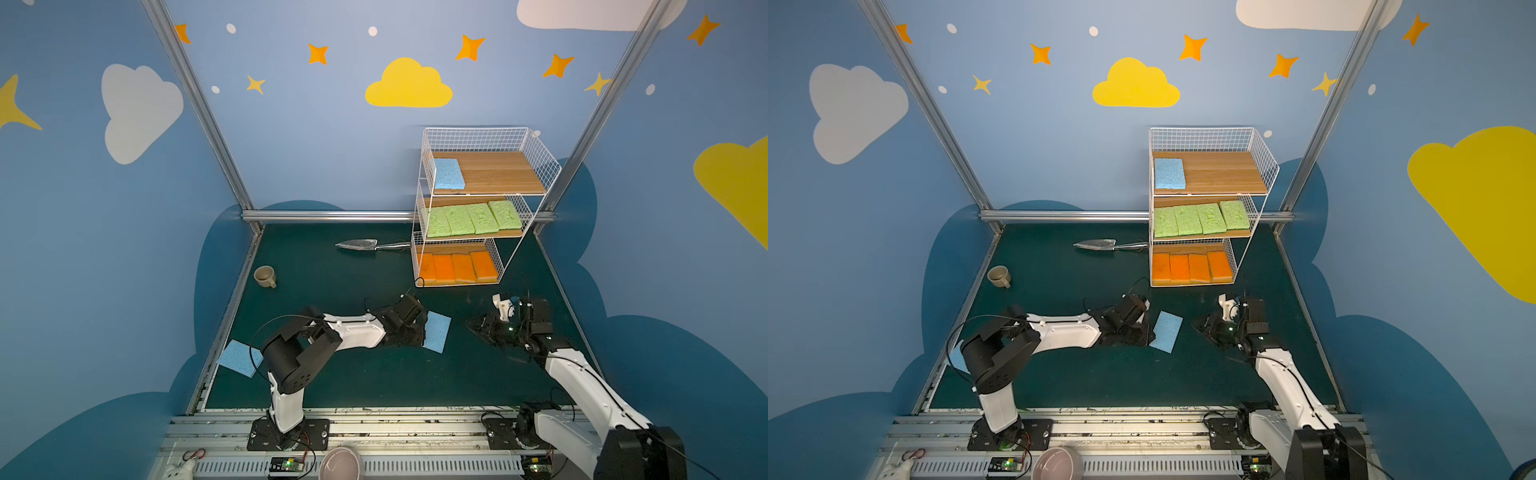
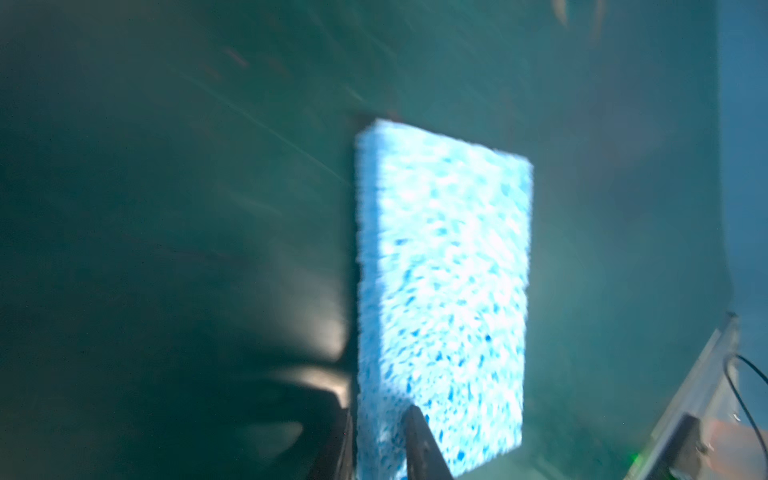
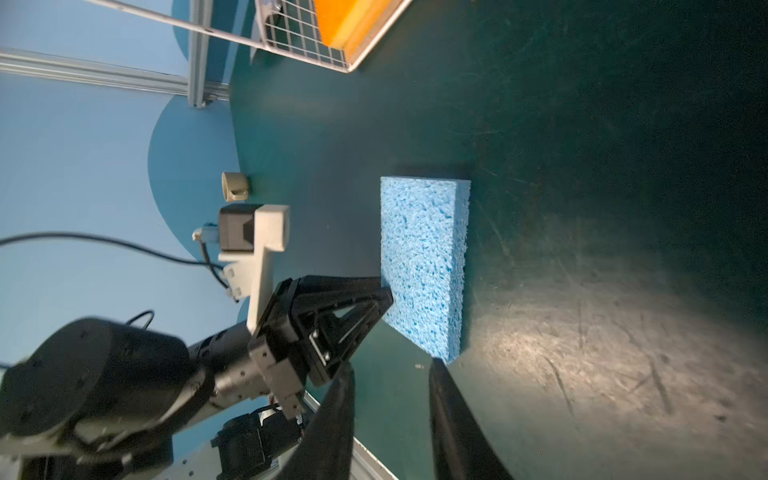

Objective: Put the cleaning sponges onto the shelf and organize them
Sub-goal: 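Grasp the light-blue sponge with the left gripper and carry it toward the right gripper, then set the sponge on the table and open the left gripper while the right approaches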

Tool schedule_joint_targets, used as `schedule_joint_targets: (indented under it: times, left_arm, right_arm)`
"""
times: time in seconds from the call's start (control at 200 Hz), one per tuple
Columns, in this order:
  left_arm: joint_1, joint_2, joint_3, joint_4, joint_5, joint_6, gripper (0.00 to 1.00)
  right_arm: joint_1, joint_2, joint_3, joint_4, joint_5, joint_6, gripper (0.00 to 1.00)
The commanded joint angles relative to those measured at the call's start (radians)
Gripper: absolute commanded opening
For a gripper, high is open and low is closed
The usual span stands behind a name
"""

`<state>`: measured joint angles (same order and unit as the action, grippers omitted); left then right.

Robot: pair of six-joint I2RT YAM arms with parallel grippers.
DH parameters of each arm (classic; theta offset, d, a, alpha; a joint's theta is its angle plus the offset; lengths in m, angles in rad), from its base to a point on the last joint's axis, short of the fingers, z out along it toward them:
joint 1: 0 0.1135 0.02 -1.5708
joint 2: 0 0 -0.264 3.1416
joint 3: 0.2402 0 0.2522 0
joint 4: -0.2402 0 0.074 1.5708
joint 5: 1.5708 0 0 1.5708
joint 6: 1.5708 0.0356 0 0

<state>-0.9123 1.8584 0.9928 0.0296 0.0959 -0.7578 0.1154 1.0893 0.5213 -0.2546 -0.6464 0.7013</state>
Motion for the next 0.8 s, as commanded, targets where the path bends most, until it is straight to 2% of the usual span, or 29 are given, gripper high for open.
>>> schedule_joint_targets:
  times: [0.0, 0.155, 0.275, 0.46, 0.626, 0.701, 0.796]
  left_arm:
    - [-0.048, 0.035, 0.012, 0.054, 0.027, -0.038, 0.26]
    - [-0.087, 0.076, 0.046, 0.064, 0.039, -0.054, 0.27]
    - [-0.086, 0.055, 0.025, 0.064, 0.022, -0.057, 0.33]
    - [-0.078, 0.009, -0.012, 0.073, 0.002, -0.056, 0.49]
    - [-0.090, 0.005, -0.023, 0.123, 0.021, -0.084, 0.52]
    - [-0.109, 0.004, -0.033, 0.162, 0.006, -0.110, 0.67]
    - [-0.137, 0.021, -0.020, 0.207, -0.002, -0.124, 0.74]
  right_arm:
    - [-0.005, 0.102, 0.068, -0.038, -0.009, -0.026, 0.32]
    - [-0.008, 0.294, 0.148, -0.098, -0.089, -0.074, 0.31]
    - [-0.005, 0.329, 0.167, -0.075, -0.126, -0.071, 0.34]
    - [-0.010, 0.200, 0.114, -0.135, -0.045, -0.060, 0.42]
    - [-0.013, 0.049, 0.056, -0.207, -0.018, -0.009, 0.46]
    - [-0.016, -0.015, 0.025, -0.243, -0.009, 0.000, 0.47]
    - [-0.026, -0.082, -0.025, -0.263, -0.006, 0.004, 0.49]
